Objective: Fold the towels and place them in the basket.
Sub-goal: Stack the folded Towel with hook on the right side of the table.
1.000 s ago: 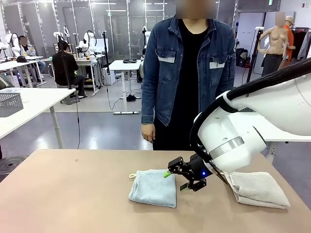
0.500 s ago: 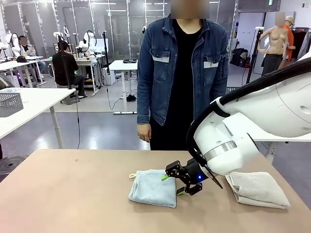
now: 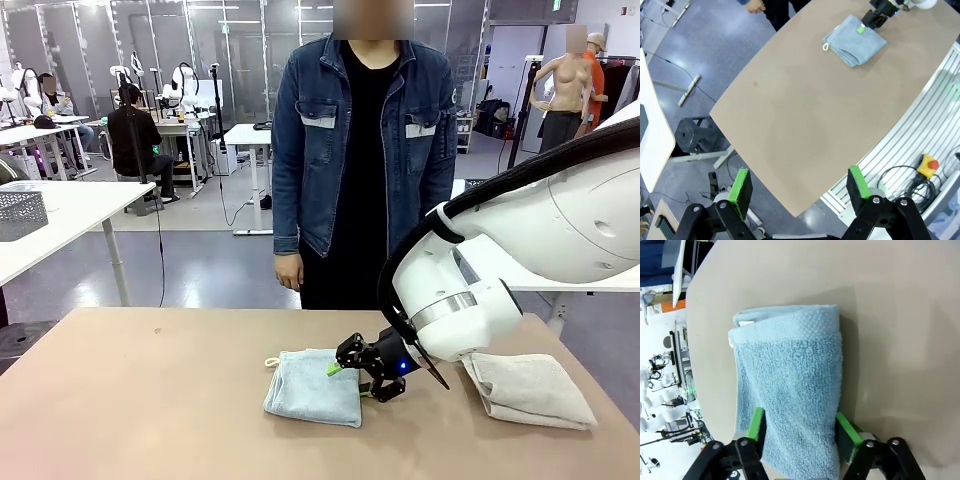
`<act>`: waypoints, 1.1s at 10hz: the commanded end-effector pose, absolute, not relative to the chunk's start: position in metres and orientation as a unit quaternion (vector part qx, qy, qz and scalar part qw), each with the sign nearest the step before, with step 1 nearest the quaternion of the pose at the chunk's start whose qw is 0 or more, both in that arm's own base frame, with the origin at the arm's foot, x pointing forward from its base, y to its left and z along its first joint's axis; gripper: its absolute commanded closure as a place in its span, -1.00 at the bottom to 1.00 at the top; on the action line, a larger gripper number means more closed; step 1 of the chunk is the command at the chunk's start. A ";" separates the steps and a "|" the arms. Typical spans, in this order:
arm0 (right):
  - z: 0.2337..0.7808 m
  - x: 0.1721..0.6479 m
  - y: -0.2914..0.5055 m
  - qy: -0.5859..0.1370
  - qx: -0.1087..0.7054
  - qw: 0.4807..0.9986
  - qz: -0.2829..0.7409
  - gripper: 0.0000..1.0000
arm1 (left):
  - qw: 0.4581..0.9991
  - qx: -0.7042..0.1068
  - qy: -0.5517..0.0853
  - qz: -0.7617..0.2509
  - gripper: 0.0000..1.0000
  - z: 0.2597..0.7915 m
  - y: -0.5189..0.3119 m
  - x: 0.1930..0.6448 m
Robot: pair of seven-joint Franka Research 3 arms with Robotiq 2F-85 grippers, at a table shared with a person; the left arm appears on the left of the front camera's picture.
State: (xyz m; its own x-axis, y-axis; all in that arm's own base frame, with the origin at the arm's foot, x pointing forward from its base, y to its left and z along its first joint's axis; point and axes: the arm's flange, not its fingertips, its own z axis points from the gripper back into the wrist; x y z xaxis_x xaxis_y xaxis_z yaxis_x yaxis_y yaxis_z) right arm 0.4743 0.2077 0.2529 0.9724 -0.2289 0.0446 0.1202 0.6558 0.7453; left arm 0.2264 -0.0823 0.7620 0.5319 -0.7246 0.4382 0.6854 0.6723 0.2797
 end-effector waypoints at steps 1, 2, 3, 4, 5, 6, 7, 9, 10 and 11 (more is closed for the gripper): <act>0.240 0.471 0.217 -0.084 0.407 0.905 -0.089 1.00 | 0.873 0.042 -0.268 -0.405 -0.90 0.762 -0.082 0.226; 0.241 0.470 0.219 -0.086 0.406 0.905 -0.090 1.00 | 0.873 0.042 -0.268 -0.405 -0.90 0.762 -0.082 0.226; 0.242 0.470 0.220 -0.087 0.404 0.906 -0.089 1.00 | 0.873 0.042 -0.268 -0.405 -0.90 0.762 -0.082 0.226; 0.243 0.469 0.223 -0.087 0.401 0.908 -0.089 1.00 | 0.873 0.042 -0.268 -0.405 -0.90 0.762 -0.082 0.226; 0.245 0.469 0.227 -0.088 0.397 0.910 -0.088 1.00 | 0.873 0.042 -0.268 -0.405 -0.90 0.762 -0.082 0.226; 0.246 0.469 0.230 -0.087 0.392 0.912 -0.089 1.00 | 0.873 0.042 -0.268 -0.405 -0.90 0.762 -0.082 0.226; 0.247 0.468 0.233 -0.087 0.389 0.913 -0.091 1.00 | 0.873 0.042 -0.268 -0.405 -0.90 0.762 -0.082 0.226; 0.251 0.466 0.239 -0.088 0.386 0.913 -0.098 1.00 | 0.873 0.042 -0.268 -0.405 -0.90 0.762 -0.082 0.226; 0.252 0.466 0.244 -0.078 0.385 0.912 -0.118 1.00 | 0.873 0.042 -0.268 -0.405 -0.90 0.762 -0.082 0.226; 0.254 0.467 0.230 -0.079 0.388 0.915 -0.082 1.00 | 0.873 0.042 -0.268 -0.405 -0.90 0.762 -0.082 0.226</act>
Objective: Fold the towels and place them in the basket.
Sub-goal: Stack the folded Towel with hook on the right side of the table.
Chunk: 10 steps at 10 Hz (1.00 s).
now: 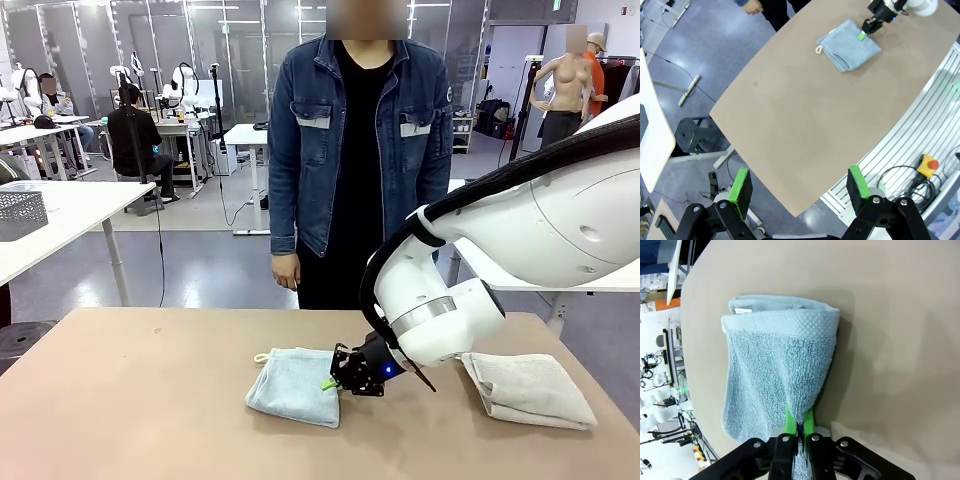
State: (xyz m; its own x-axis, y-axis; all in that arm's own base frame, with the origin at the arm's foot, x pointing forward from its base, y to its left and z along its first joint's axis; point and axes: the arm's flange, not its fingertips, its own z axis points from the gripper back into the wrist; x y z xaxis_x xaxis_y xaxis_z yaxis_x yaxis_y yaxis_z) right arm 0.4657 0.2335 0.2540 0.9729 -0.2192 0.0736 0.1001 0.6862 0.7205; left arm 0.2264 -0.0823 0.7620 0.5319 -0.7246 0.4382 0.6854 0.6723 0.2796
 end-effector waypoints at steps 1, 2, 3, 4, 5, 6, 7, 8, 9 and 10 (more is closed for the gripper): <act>0.254 0.467 0.230 -0.079 0.388 0.915 -0.082 1.00 | 0.873 0.042 -0.268 -0.405 -0.90 0.762 -0.082 0.226; 0.254 0.467 0.230 -0.079 0.388 0.915 -0.082 1.00 | 0.873 0.042 -0.268 -0.405 -0.90 0.762 -0.082 0.226; 0.254 0.467 0.230 -0.079 0.388 0.915 -0.082 1.00 | 0.873 0.042 -0.268 -0.405 -0.90 0.762 -0.082 0.226; 0.254 0.467 0.230 -0.079 0.388 0.915 -0.082 1.00 | 0.873 0.042 -0.268 -0.405 -0.90 0.762 -0.082 0.226; 0.254 0.467 0.230 -0.079 0.388 0.915 -0.082 1.00 | 0.873 0.042 -0.268 -0.405 -0.90 0.762 -0.082 0.226; 0.254 0.467 0.232 -0.077 0.387 0.915 -0.087 0.88 | 0.873 0.042 -0.268 -0.405 -0.90 0.762 -0.082 0.226; 0.283 0.460 0.214 -0.102 0.392 0.913 -0.039 0.88 | 0.873 0.042 -0.268 -0.405 -0.90 0.762 -0.082 0.226; 0.305 0.457 0.201 -0.126 0.355 0.926 0.018 0.88 | 0.873 0.042 -0.268 -0.405 -0.90 0.762 -0.082 0.226; 0.327 0.459 0.188 -0.138 0.334 0.931 0.053 0.88 | 0.873 0.042 -0.268 -0.405 -0.90 0.762 -0.082 0.226; 0.349 0.461 0.172 -0.162 0.307 0.935 0.069 0.88 | 0.873 0.042 -0.268 -0.405 -0.90 0.762 -0.082 0.226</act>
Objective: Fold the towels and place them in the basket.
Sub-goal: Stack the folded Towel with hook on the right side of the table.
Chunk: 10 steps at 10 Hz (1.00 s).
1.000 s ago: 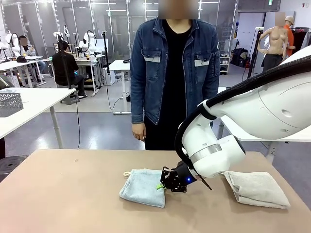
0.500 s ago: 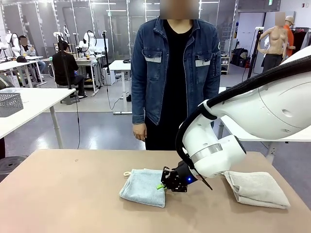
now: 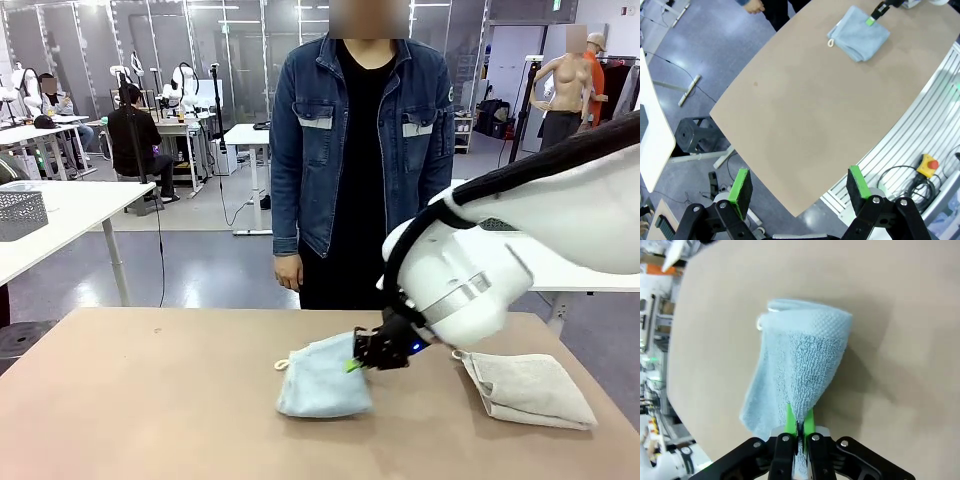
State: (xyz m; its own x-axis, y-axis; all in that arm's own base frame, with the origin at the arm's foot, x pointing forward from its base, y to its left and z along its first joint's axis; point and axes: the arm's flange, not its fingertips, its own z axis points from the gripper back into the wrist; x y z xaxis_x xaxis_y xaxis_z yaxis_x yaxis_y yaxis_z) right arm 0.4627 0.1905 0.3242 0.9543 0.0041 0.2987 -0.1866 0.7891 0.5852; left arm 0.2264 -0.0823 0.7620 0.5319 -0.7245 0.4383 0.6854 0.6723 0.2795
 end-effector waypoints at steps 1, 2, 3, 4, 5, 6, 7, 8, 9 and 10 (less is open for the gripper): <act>0.375 0.459 0.150 -0.174 0.281 0.939 0.095 0.88 | 0.873 0.042 -0.268 -0.405 -0.90 0.762 -0.082 0.226; 0.393 0.460 0.125 -0.172 0.253 0.946 0.104 0.88 | 0.873 0.042 -0.268 -0.405 -0.90 0.762 -0.082 0.226; 0.410 0.462 0.100 -0.170 0.237 0.949 0.117 0.88 | 0.873 0.042 -0.268 -0.405 -0.90 0.762 -0.082 0.226; 0.426 0.461 0.081 -0.173 0.229 0.946 0.148 0.88 | 0.873 0.042 -0.268 -0.405 -0.90 0.762 -0.082 0.226; 0.441 0.458 0.065 -0.177 0.208 0.947 0.169 0.88 | 0.873 0.042 -0.268 -0.405 -0.90 0.762 -0.082 0.226; 0.452 0.456 0.052 -0.180 0.205 0.945 0.178 0.88 | 0.873 0.042 -0.268 -0.405 -0.90 0.762 -0.082 0.226; 0.459 0.457 0.037 -0.170 0.189 0.949 0.189 0.88 | 0.873 0.042 -0.268 -0.405 -0.90 0.762 -0.082 0.226; 0.464 0.457 0.023 -0.155 0.186 0.950 0.196 0.88 | 0.873 0.042 -0.268 -0.405 -0.90 0.762 -0.082 0.226; 0.468 0.457 0.008 -0.154 0.191 0.949 0.198 0.88 | 0.873 0.042 -0.268 -0.405 -0.90 0.762 -0.082 0.226; 0.469 0.458 -0.008 -0.142 0.194 0.949 0.204 0.88 | 0.873 0.042 -0.268 -0.405 -0.90 0.762 -0.082 0.226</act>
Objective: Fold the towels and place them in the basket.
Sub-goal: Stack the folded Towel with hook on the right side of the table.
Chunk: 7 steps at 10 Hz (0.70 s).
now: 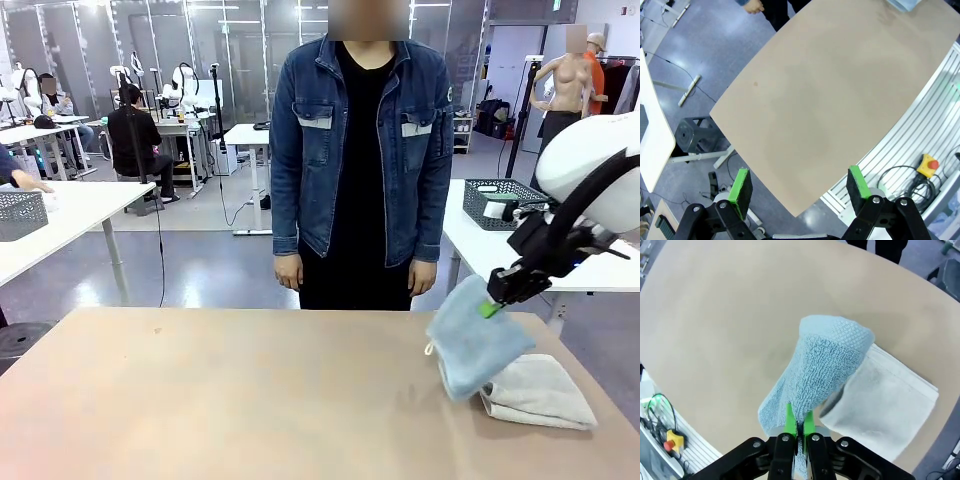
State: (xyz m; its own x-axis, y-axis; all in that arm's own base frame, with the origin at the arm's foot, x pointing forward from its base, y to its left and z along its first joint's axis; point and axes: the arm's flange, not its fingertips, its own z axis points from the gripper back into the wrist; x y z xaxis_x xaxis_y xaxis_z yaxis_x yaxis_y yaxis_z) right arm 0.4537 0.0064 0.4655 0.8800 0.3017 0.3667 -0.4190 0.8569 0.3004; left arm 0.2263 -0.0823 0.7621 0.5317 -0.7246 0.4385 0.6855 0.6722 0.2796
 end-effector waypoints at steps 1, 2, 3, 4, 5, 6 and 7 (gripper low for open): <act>0.468 0.461 -0.019 -0.139 0.196 0.946 0.219 0.88 | 0.873 0.042 -0.268 -0.405 -0.90 0.762 -0.082 0.226; 0.466 0.464 -0.029 -0.133 0.186 0.947 0.225 0.88 | 0.873 0.042 -0.268 -0.405 -0.90 0.762 -0.082 0.226; 0.460 0.468 -0.041 -0.119 0.182 0.953 0.212 0.88 | 0.873 0.042 -0.268 -0.405 -0.90 0.762 -0.082 0.226; 0.453 0.470 -0.053 -0.108 0.174 0.958 0.199 0.88 | 0.873 0.042 -0.268 -0.405 -0.90 0.762 -0.082 0.226; 0.448 0.472 -0.060 -0.105 0.172 0.961 0.191 0.88 | 0.873 0.042 -0.268 -0.405 -0.90 0.762 -0.082 0.226; 0.443 0.473 -0.065 -0.099 0.156 0.966 0.182 0.88 | 0.873 0.042 -0.268 -0.405 -0.90 0.762 -0.082 0.226; 0.437 0.474 -0.068 -0.092 0.143 0.970 0.175 0.88 | 0.873 0.042 -0.268 -0.405 -0.90 0.762 -0.082 0.226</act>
State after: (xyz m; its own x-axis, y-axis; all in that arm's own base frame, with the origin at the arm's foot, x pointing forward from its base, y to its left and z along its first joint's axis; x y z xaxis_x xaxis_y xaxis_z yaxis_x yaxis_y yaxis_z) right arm 0.4694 -0.0682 0.4353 0.9139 0.3165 0.2540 -0.3823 0.8815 0.2771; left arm 0.2263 -0.0823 0.7621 0.5316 -0.7246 0.4385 0.6855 0.6722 0.2797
